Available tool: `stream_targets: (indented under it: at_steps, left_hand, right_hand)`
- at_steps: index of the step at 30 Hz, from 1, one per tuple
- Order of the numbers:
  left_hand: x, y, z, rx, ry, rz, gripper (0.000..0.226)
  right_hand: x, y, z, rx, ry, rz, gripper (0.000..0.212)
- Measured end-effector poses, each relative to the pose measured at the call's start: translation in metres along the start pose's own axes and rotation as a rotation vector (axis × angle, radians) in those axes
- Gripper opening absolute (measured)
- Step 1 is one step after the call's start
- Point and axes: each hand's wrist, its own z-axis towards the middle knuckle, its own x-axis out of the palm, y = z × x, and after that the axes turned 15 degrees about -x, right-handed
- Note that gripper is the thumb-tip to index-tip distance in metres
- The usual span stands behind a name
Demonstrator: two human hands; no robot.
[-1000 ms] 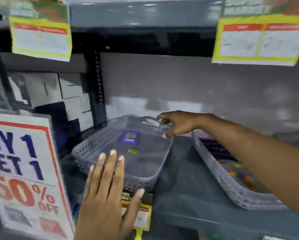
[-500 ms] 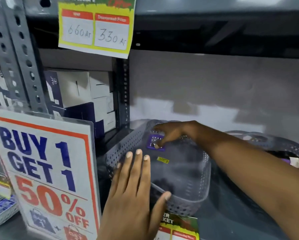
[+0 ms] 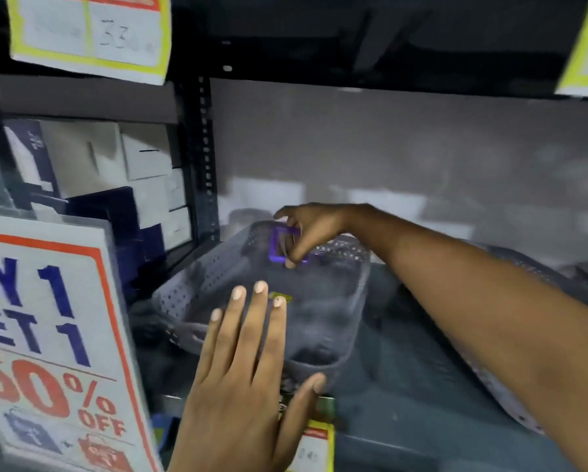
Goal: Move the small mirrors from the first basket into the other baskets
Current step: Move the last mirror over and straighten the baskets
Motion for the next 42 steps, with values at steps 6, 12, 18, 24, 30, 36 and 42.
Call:
stream_targets:
  at_steps: [6, 12, 18, 24, 30, 36, 42]
  left_hand:
    - [0.005, -0.077, -0.011, 0.124, -0.022, -0.112, 0.075]
    - [0.015, -0.183, -0.036, 0.247, 0.019, -0.205, 0.076]
    - [0.034, -0.282, -0.068, 0.352, 0.071, -0.293, 0.078]
    - [0.060, -0.353, -0.087, 0.397, 0.177, -0.282, 0.079]
    - [0.081, -0.394, -0.091, 0.405, 0.280, -0.191, 0.081]
    - [0.089, -0.405, -0.091, 0.412, 0.298, -0.141, 0.080]
    - [0.088, -0.403, -0.098, 0.388, 0.310, -0.123, 0.080]
  right_hand:
    - [-0.046, -0.017, -0.128, 0.103, -0.112, -0.011, 0.111]
    - [-0.079, -0.058, -0.287, 0.286, -0.101, -0.088, 0.111]
    - [-0.085, -0.093, -0.438, 0.436, -0.014, -0.257, 0.108]
    - [-0.076, -0.124, -0.549, 0.573, 0.135, -0.290, 0.091]
    - [-0.052, -0.153, -0.603, 0.629, 0.232, -0.221, 0.085]
    - [-0.022, -0.179, -0.611, 0.662, 0.358, -0.190, 0.127]
    - [-0.008, -0.187, -0.610, 0.659, 0.480, -0.197, 0.116]
